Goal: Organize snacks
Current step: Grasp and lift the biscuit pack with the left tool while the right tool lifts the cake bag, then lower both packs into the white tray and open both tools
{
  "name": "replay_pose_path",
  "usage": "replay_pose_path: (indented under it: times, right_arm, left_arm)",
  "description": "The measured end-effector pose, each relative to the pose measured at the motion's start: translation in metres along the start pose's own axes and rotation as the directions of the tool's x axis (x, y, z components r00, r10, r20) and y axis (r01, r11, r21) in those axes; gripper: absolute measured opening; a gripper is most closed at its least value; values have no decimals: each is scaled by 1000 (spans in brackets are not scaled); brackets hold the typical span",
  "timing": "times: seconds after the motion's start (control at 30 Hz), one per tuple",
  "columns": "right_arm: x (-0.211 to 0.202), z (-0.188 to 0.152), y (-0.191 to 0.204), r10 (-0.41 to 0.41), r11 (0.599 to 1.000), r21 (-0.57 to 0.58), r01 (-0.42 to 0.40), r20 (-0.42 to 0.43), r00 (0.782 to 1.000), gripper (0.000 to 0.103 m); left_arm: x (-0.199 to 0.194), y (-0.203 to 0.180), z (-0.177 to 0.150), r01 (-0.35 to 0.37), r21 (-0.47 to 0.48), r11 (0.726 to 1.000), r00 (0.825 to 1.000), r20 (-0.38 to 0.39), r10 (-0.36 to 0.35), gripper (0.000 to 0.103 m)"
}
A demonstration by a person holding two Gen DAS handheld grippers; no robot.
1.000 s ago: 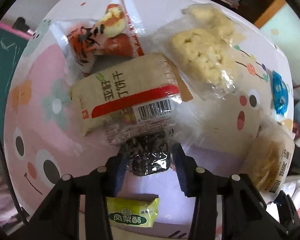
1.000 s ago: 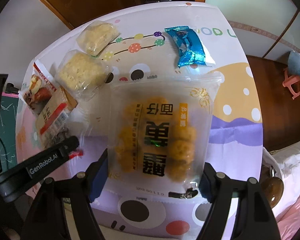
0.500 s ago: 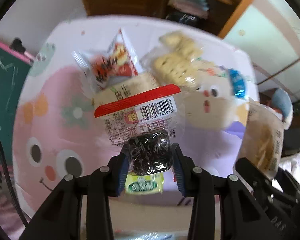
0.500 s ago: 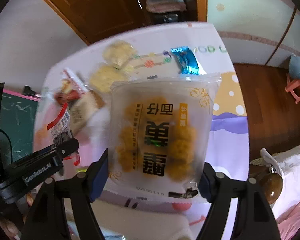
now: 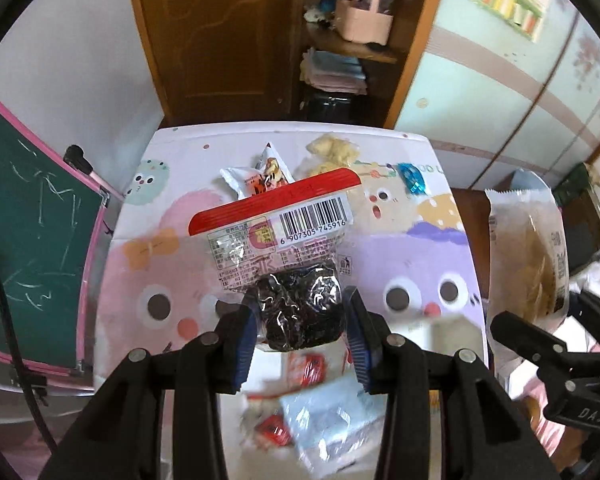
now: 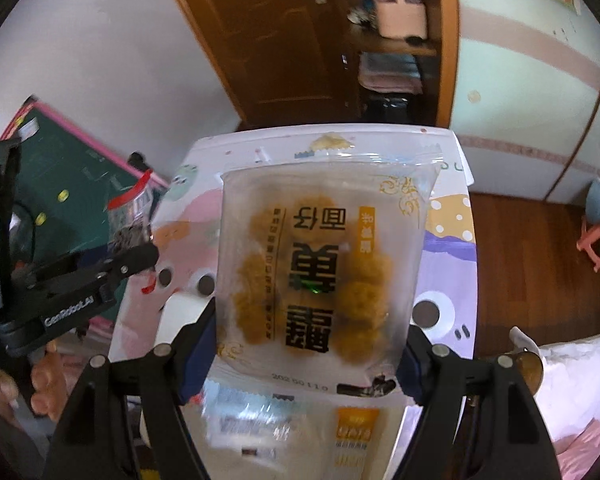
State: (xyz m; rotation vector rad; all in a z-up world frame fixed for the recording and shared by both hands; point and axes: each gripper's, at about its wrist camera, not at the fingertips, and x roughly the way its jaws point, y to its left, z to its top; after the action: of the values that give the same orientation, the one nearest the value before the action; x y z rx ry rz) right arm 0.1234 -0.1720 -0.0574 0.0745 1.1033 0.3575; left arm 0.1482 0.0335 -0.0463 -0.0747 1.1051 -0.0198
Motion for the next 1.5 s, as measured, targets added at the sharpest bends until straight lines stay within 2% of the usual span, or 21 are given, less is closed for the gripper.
replay_pose_path:
  times: [0.23, 0.5, 0.67, 0.9, 0.97, 1.0, 1.03, 1.07, 1.5]
  right_arm:
    - [-28, -53, 29, 8, 999, -52, -8, -6, 1000, 76]
    - [-16, -101, 44, -43, 997, -73, 37, -89, 995, 76]
    - [-2, -114, 39, -67, 997, -35, 63, -157, 985, 76]
    - [9, -120, 34, -109, 994, -4, 110, -198, 974, 78]
    - [6, -118, 32, -130, 991, -2, 132, -178, 975, 78]
    - [5, -116, 31, -145, 989, -4, 147, -169, 975, 79]
    - [4, -116, 31, -158, 987, -7, 159, -161, 974, 82]
    - [3, -115, 31, -164, 986, -6, 165, -155, 974, 83]
    - [0, -115, 30, -155, 988, -11, 156, -157, 975, 84]
  left_arm:
    - [-29, -1, -51, -20, 78, 997, 1000, 21, 19, 39]
    - [-10, -6, -110, -3, 139, 990, 998, -68, 13, 40]
    - [9, -7, -135, -4, 144, 990, 991, -133, 24, 40]
    - [21, -12, -151, -14, 170, 985, 983, -180, 45, 42]
    - [21, -13, -152, -26, 176, 984, 982, -182, 58, 47]
    - [22, -14, -152, -35, 182, 983, 981, -183, 69, 62]
    - [23, -14, -152, -50, 186, 981, 979, -184, 84, 85]
    - [22, -14, -152, -67, 187, 980, 979, -178, 100, 92]
    - [13, -25, -148, -100, 232, 968, 983, -125, 131, 94]
